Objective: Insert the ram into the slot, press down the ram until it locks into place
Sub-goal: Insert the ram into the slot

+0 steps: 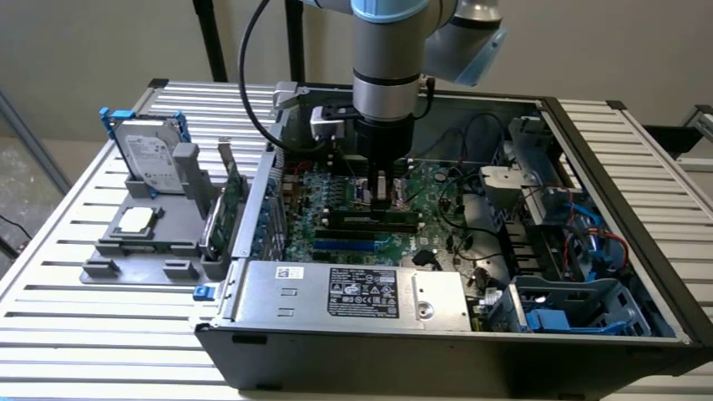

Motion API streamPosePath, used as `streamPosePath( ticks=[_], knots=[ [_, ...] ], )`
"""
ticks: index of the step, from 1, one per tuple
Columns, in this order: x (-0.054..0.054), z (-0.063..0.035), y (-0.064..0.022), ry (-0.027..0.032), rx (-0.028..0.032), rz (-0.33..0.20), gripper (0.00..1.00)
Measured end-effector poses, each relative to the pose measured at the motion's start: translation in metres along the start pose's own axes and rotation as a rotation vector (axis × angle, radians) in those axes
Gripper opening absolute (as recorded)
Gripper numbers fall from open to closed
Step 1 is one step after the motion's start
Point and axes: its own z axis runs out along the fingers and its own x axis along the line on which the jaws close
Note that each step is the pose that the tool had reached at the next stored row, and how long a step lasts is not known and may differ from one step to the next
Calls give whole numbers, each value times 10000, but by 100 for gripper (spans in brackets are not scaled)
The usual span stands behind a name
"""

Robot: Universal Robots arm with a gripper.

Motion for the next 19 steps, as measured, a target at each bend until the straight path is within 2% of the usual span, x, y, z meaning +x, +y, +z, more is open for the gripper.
streamPosePath(
  ticks=[6, 19],
  knots=[
    [-2, 0, 0, 1, -35, -1, 13],
    [-2, 3, 0, 6, -61, 57, 13]
  ],
)
